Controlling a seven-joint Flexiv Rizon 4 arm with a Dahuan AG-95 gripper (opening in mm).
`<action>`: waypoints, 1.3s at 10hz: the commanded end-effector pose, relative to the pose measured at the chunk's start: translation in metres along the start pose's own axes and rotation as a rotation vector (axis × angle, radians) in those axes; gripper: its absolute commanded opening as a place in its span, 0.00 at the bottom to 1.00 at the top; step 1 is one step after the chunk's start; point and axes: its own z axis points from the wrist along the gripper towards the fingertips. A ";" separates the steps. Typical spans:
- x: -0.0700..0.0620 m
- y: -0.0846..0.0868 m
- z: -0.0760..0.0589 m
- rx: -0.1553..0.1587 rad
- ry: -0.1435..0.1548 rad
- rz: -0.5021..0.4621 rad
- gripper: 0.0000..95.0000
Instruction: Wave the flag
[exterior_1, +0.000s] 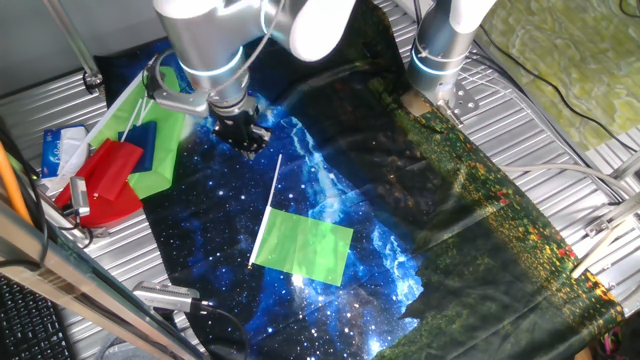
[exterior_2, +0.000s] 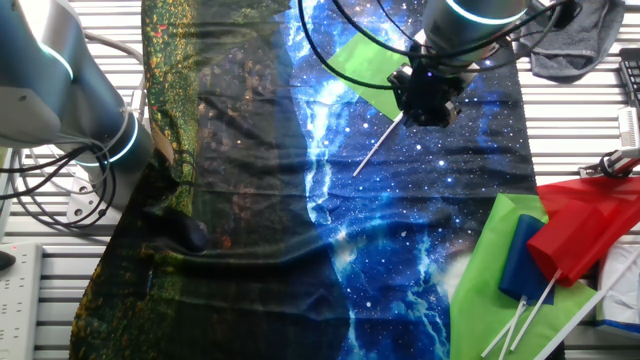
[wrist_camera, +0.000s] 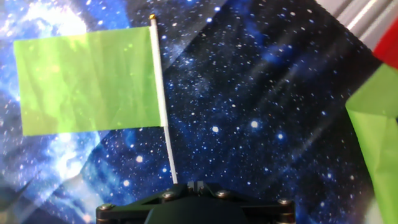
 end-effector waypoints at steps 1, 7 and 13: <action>0.001 0.000 0.000 0.052 0.026 -0.030 0.00; 0.001 0.000 0.000 0.040 0.019 -0.018 0.00; -0.004 0.029 0.036 0.047 0.016 -0.004 0.00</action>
